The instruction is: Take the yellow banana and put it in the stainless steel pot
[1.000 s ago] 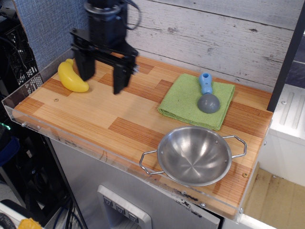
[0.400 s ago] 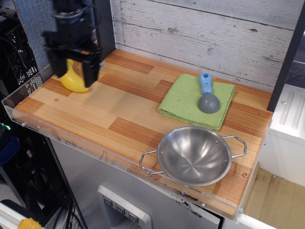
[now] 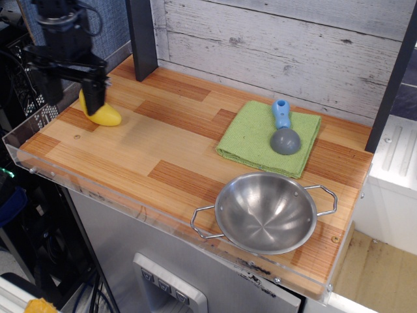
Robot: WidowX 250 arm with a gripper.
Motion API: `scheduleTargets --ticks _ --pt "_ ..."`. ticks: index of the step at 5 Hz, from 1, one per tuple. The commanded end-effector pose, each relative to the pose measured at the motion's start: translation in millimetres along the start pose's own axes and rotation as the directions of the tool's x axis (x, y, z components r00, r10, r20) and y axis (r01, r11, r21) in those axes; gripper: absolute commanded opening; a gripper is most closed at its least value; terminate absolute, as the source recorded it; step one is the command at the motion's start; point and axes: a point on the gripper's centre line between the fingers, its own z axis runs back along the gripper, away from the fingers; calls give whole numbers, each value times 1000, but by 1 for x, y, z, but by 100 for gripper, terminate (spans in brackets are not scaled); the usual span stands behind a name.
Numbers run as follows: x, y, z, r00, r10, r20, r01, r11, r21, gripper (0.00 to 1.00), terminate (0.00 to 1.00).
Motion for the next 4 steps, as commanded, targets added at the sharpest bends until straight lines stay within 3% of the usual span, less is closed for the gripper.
scheduleTargets --ticks 1,4 --pt "3 36 6 989 141 33 -141 990 -10 100 0" --pt "23 13 -12 966 259 13 -258 965 -41 100 0"
